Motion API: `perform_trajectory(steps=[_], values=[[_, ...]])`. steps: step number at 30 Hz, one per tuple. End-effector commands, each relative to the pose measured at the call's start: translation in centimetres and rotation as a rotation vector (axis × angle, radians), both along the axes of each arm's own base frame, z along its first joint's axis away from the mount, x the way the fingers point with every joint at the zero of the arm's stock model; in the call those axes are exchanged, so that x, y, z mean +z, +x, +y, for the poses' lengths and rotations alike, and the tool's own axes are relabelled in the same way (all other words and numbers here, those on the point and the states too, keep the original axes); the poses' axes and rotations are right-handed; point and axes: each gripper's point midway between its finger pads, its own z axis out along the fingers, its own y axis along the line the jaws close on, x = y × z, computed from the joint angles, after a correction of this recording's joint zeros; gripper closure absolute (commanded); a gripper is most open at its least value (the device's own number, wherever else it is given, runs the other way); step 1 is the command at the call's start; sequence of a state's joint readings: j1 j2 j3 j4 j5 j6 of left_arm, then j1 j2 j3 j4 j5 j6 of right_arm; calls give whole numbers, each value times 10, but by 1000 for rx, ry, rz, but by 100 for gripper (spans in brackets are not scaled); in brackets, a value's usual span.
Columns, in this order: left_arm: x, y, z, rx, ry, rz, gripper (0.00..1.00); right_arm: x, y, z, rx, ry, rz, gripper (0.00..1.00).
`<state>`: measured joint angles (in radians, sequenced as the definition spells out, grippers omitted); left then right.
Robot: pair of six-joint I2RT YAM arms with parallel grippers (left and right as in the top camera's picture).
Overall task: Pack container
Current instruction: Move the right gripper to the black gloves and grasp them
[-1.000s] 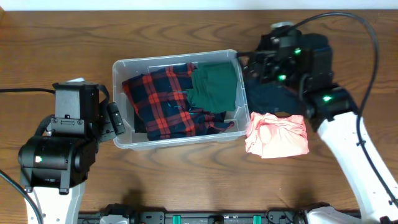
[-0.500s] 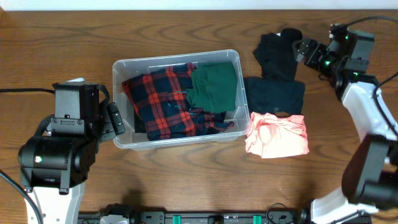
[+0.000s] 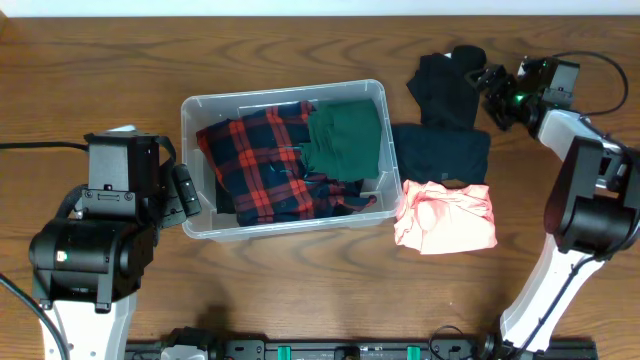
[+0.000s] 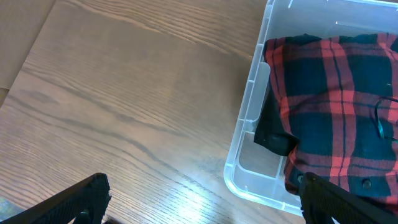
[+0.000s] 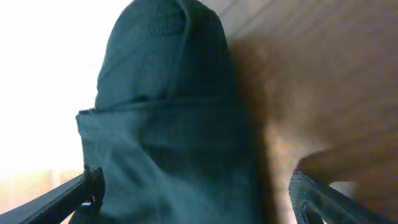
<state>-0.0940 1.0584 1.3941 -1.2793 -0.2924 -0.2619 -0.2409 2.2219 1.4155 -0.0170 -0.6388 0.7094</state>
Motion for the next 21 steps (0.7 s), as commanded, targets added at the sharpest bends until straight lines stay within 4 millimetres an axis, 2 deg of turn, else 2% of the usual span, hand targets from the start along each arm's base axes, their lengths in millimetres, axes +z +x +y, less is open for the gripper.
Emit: perform_trajectory(steps=[1, 4, 8, 12, 14, 16, 18, 20, 21], values=[[1, -1, 4, 16, 10, -2, 2, -22, -1, 21, -4, 100, 76, 9], [1, -1, 4, 16, 10, -2, 2, -40, -2, 27, -6, 114, 108, 17], [1, -1, 4, 16, 10, -2, 2, -63, -10, 30, -3, 125, 160, 39], [1, -1, 4, 16, 10, -2, 2, -65, -13, 26, 3, 123, 168, 76], [1, -1, 4, 16, 10, -2, 2, -58, -13, 27, 18, 150, 155, 88], [1, -1, 4, 16, 10, -2, 2, -42, -14, 29, 55, 200, 124, 99], [1, -1, 4, 16, 10, -2, 2, -23, -14, 33, 93, 241, 89, 99], [1, -1, 4, 16, 10, -2, 2, 8, -16, 41, 152, 295, 40, 99], [1, -1, 4, 16, 10, -2, 2, 29, -16, 47, 193, 316, -3, 99]])
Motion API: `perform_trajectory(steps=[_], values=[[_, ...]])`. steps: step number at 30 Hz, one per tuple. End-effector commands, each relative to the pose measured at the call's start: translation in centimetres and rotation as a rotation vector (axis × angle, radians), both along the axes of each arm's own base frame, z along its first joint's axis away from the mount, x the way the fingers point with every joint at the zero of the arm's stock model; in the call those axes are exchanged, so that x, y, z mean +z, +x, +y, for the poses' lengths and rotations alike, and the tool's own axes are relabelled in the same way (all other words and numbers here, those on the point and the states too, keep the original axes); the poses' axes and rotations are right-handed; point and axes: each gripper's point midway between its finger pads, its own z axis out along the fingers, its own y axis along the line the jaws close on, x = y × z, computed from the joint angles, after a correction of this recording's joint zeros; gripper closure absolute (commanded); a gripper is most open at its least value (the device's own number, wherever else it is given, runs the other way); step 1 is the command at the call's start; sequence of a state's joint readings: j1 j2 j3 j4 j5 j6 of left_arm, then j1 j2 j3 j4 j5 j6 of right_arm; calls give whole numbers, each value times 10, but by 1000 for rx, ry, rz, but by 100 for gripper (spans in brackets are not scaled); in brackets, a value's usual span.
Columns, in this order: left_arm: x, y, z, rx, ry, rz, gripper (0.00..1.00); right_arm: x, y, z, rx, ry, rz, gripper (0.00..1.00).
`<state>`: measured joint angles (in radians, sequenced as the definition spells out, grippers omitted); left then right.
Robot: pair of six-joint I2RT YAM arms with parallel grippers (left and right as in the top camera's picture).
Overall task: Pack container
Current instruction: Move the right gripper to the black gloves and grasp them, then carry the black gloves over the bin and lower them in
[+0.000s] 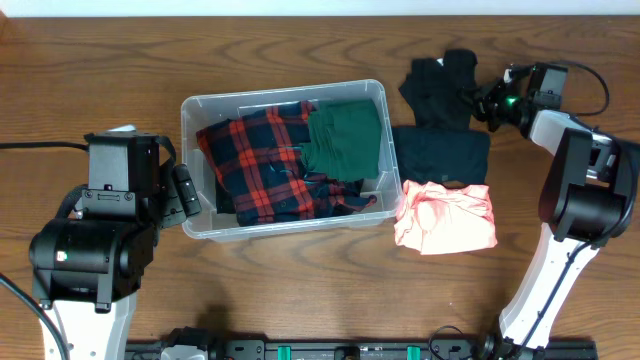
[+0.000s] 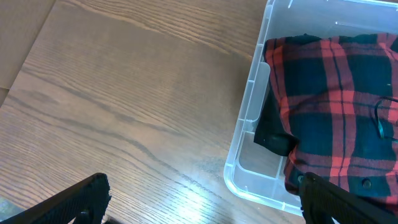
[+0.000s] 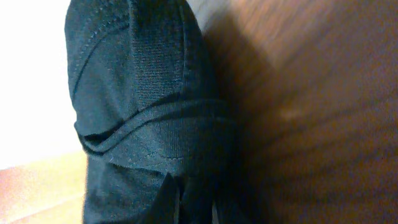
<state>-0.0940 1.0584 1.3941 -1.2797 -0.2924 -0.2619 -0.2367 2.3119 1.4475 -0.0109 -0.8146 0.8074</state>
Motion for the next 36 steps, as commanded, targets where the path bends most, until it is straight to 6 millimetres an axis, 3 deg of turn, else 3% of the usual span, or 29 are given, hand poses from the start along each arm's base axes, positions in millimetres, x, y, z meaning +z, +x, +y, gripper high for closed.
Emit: perform_trajectory(steps=[1, 5, 10, 13, 17, 21, 26, 32, 36], values=[[1, -1, 4, 16, 10, -3, 2, 66, -12, 25, 140, 129, -117, 99], [1, -1, 4, 16, 10, -3, 2, 155, -24, 52, 266, 136, -300, 99], [1, -1, 4, 16, 10, -3, 2, 257, -62, 106, 425, 132, -497, 99], [1, -1, 4, 16, 10, -3, 2, 300, -88, 141, 498, 117, -588, 99], [1, -1, 4, 16, 10, -3, 2, 335, -125, 194, 601, 138, -641, 99], [1, -1, 4, 16, 10, -3, 2, 337, -152, 254, 668, 164, -598, 99], [1, -1, 4, 16, 10, -3, 2, 314, -186, 330, 731, 158, -513, 99], [1, -1, 4, 16, 10, -3, 2, 268, -220, 402, 779, 135, -381, 99], [1, -1, 4, 16, 10, -3, 2, 229, -238, 437, 820, 152, -261, 99]])
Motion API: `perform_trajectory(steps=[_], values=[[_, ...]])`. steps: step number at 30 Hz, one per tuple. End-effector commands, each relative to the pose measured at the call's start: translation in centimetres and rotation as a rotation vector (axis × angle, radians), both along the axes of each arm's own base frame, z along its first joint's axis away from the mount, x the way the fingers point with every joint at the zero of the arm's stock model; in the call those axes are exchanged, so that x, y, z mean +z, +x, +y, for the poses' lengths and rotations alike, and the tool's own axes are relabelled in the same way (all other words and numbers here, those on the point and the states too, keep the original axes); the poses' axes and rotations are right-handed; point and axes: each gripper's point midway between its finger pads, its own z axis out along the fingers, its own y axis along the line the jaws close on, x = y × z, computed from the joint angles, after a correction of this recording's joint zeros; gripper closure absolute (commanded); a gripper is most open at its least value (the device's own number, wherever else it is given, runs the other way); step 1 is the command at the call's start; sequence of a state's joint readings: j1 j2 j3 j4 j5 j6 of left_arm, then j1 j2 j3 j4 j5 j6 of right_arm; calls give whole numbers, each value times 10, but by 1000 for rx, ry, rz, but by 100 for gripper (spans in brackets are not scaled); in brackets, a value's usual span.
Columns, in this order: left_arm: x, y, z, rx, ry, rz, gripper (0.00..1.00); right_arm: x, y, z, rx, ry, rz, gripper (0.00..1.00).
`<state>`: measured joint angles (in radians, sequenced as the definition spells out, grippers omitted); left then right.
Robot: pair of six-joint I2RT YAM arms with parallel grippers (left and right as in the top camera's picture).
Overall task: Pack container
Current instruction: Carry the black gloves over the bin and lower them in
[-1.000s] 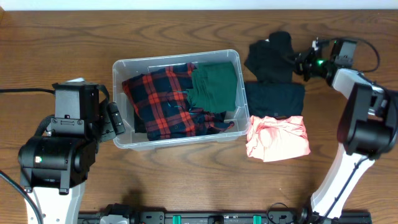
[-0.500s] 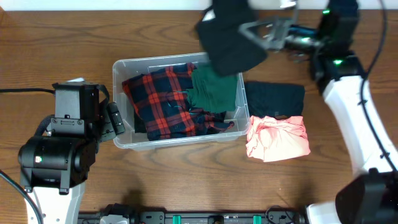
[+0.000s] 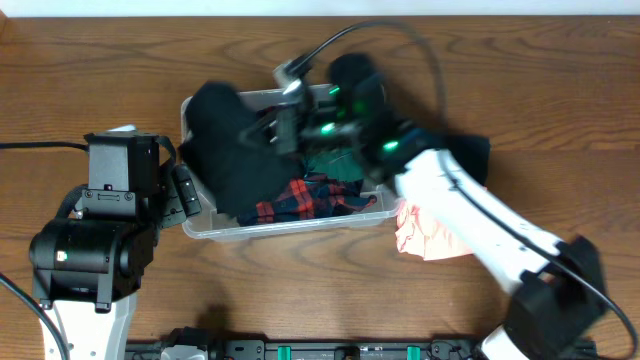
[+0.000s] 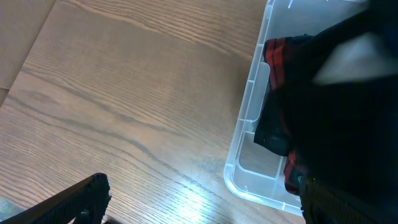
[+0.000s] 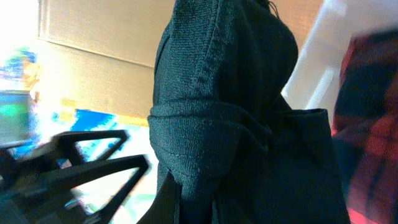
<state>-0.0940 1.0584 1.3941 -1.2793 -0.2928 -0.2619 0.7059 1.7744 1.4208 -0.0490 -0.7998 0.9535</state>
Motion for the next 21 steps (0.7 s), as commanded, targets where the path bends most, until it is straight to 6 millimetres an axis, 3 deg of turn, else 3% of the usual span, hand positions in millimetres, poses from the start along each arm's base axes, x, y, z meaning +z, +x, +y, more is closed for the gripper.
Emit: perform_trajectory(steps=[1, 6, 14, 18, 21], values=[[1, -1, 3, 16, 10, -2, 2, -35, -1, 20, -35, -53, 87, 99], [1, -1, 3, 16, 10, -2, 2, -89, 12, 21, -94, -171, 116, 99], [1, -1, 3, 16, 10, -2, 2, -134, 69, -36, -284, -401, -29, 99], [1, -1, 3, 16, 10, -2, 2, -147, 67, -49, -264, -473, -49, 99], [1, -1, 3, 16, 10, -2, 2, -150, 61, -45, -221, -503, -114, 93]])
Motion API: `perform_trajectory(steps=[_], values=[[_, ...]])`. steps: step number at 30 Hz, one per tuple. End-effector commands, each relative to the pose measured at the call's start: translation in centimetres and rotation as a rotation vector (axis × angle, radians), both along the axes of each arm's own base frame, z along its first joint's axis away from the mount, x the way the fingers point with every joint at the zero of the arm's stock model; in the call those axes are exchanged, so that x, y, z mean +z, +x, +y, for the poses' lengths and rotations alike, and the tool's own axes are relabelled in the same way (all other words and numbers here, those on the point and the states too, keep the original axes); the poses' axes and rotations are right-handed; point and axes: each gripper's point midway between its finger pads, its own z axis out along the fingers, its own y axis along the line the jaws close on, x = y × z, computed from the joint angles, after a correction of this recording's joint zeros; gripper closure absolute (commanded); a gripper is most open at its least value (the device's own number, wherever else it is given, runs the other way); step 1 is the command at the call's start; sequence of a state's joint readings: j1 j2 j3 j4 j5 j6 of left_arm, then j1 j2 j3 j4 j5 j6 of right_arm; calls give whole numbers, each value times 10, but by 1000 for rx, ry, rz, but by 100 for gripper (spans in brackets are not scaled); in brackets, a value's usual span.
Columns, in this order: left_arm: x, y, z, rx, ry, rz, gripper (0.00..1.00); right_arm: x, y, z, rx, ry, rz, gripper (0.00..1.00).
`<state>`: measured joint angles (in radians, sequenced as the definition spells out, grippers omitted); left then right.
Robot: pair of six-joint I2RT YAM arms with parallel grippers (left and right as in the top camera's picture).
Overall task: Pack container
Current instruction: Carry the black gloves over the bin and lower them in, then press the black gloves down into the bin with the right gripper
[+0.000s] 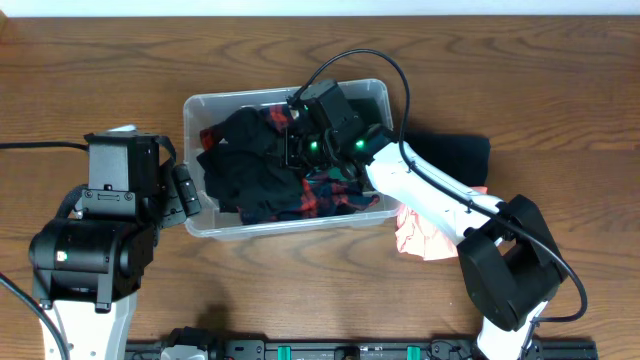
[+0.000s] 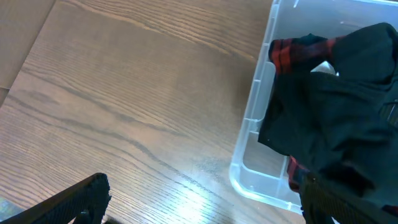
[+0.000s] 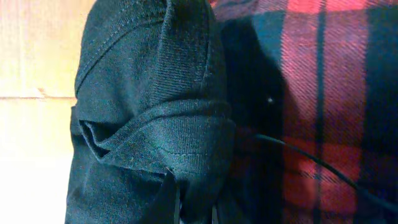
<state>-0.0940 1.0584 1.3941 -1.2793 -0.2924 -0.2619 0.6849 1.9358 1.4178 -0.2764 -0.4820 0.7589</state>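
Observation:
The clear plastic container (image 1: 193, 107) stands at the table's middle. A black garment (image 1: 245, 168) lies bunched in its left half on top of a red plaid shirt (image 1: 330, 192). My right gripper (image 1: 300, 140) reaches into the container and is shut on a fold of the black garment (image 3: 149, 112), with the plaid shirt (image 3: 323, 93) right beside it. My left gripper (image 1: 186, 196) stands open over bare wood beside the container's left wall (image 2: 249, 134); nothing is between its fingers (image 2: 74, 199).
On the table right of the container lie a dark folded garment (image 1: 455, 155) and a crumpled pink garment (image 1: 440, 232). The right arm spans the container's right half, covering the green garment there. The left arm's base sits at the front left.
My right gripper, which held the black garment spread high over the container's left side, is now down inside the container. The garment rests bunched on the plaid shirt. The left arm has not moved.
My right gripper stood open at the black garment on the table at the back right. Then it was shut on it. Later it held the garment above the container, and now the garment lies inside, still gripped.

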Motion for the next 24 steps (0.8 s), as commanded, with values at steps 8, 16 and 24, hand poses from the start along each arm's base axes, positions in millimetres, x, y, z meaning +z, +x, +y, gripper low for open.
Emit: perform_trajectory(steps=[8, 16, 24], values=[[1, -1, 4, 16, 10, -2, 2, 13, 11, -11, 54, -112, -235, 58], [1, -1, 4, 16, 10, -2, 2, 96, -8, -5, 124, -21, -448, 67], [1, -1, 4, 16, 10, -2, 2, 86, -49, 35, 243, 0, -455, 83]])
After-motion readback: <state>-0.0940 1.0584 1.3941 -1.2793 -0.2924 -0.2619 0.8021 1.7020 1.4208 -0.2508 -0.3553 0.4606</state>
